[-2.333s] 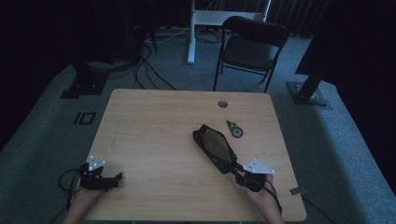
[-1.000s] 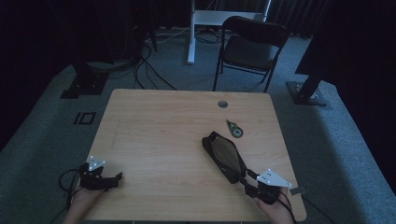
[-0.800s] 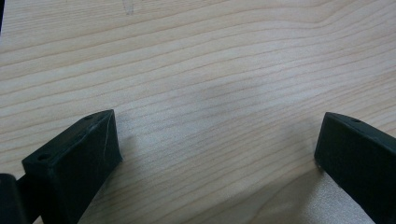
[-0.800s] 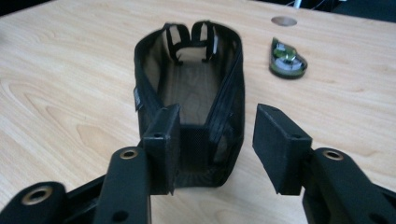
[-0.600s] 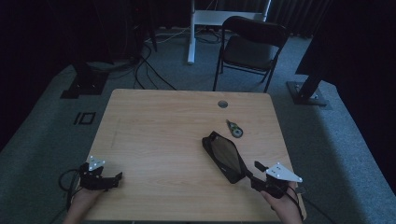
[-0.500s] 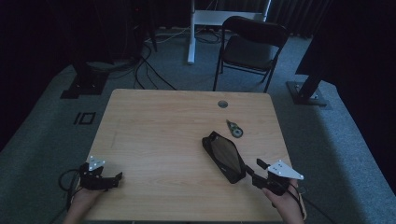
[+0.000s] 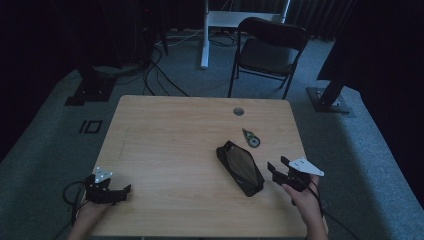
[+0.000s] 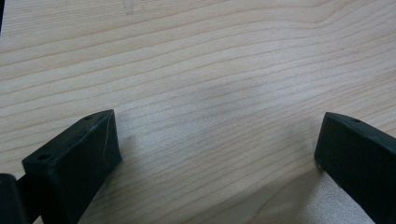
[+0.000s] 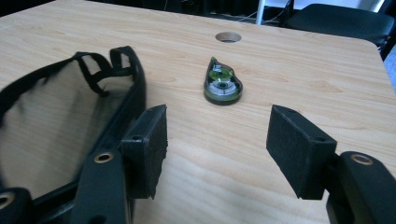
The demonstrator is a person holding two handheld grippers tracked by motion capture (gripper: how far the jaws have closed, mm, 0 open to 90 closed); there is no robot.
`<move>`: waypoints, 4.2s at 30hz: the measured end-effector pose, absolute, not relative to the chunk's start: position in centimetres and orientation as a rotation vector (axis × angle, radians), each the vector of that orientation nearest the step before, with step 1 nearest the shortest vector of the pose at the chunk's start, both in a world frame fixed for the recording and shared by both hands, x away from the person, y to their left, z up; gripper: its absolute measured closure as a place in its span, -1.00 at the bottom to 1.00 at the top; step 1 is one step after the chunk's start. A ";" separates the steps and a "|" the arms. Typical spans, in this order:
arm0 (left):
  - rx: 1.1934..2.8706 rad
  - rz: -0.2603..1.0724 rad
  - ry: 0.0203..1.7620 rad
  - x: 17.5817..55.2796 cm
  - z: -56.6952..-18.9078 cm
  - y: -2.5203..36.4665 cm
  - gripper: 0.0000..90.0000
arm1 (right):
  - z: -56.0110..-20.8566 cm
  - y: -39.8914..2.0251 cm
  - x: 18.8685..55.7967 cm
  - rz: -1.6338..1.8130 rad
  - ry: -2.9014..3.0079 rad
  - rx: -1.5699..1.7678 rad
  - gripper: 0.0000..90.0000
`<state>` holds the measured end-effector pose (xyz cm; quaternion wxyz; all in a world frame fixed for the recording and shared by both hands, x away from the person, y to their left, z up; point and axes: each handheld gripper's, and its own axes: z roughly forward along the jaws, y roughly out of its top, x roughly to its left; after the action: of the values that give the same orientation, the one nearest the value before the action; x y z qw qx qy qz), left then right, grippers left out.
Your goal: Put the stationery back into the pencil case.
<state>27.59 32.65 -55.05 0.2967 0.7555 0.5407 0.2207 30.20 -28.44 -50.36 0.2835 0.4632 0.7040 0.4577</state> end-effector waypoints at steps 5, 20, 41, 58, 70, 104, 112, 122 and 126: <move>2.008 0.587 1.438 27.6 -55.1 32.6 -1.00 | -50.9 -28.7 31.6 1.220 1.875 1.261 -0.19; 2.008 0.586 1.439 27.6 -55.0 32.6 -1.00 | -51.7 -27.7 36.2 1.187 1.918 1.261 -0.22; 2.008 0.586 1.439 27.6 -55.0 32.6 -1.00 | -51.8 -25.9 42.1 1.118 1.961 1.328 -0.62; 2.008 0.586 1.438 27.6 -55.0 32.6 -1.00 | -53.5 -23.2 46.5 0.989 2.085 1.281 -0.54; 2.008 0.586 1.439 27.6 -55.0 32.6 -1.00 | -54.9 -22.3 47.9 0.939 2.137 1.310 -0.39; 2.007 0.585 1.439 27.6 -55.0 32.6 -1.00 | -53.1 -22.6 47.1 0.988 2.173 1.352 0.10; 2.008 0.586 1.439 27.6 -55.0 32.6 -1.00 | -51.9 -23.1 46.0 1.013 2.159 1.361 0.10; 2.008 0.586 1.439 27.6 -55.0 32.6 -1.00 | -49.4 -24.1 44.6 1.040 2.123 1.361 0.10; 2.008 0.586 1.439 27.6 -55.0 32.6 -1.00 | -48.4 -24.2 43.8 1.056 2.122 1.355 0.11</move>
<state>27.59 32.64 -55.04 0.2970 0.7553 0.5412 0.2203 43.78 -24.16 -48.42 0.2043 0.4857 0.7609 0.3786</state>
